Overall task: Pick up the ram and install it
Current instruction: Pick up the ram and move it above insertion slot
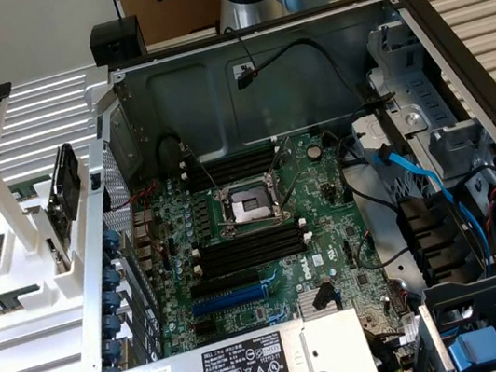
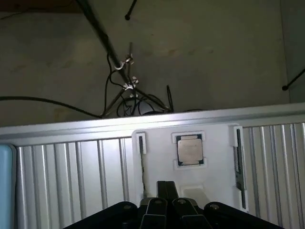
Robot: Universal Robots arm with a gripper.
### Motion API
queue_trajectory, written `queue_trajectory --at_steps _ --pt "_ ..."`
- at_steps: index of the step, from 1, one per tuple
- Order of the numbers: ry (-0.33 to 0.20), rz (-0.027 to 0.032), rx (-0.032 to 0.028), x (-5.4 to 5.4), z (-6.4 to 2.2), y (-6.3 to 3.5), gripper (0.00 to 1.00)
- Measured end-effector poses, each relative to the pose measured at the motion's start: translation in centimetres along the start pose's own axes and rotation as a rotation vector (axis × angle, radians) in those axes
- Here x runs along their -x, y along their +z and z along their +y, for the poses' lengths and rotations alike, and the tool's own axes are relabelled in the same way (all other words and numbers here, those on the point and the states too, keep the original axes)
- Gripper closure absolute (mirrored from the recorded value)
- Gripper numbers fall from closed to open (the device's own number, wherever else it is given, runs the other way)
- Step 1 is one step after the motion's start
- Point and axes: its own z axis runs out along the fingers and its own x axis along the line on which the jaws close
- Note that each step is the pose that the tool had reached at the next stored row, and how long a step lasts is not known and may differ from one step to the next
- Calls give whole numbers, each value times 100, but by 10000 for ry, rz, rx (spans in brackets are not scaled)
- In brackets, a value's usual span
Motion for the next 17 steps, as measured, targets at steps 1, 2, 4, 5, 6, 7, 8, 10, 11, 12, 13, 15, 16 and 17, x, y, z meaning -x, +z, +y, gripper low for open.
queue_trajectory --at_steps 1,2,4,5,6,7,8,10,11,12,13,15,16,17 --pt "-50 3 2 0 -6 16 90" --pt "-102 4 2 0 -8 36 90" --pt "-162 7 4 -1 -10 71 90" --pt "-175 7 -4 -2 -11 87 90" --pt "-180 6 -14 -3 -12 103 90" --pt "-182 6 -25 -4 -12 119 90" --pt "-183 5 -35 -5 -12 135 90" --pt "-186 2 -67 -8 -14 166 90" --pt "-189 -1 -121 -11 -15 189 90" --pt "-191 -4 -159 -14 -15 199 90" --pt "-194 -10 -226 -24 -18 221 90" --pt "-197 -14 -270 -33 -18 243 90" --pt "-198 -16 -299 -35 -18 253 90" --pt "-200 -18 -338 -37 -18 261 90"
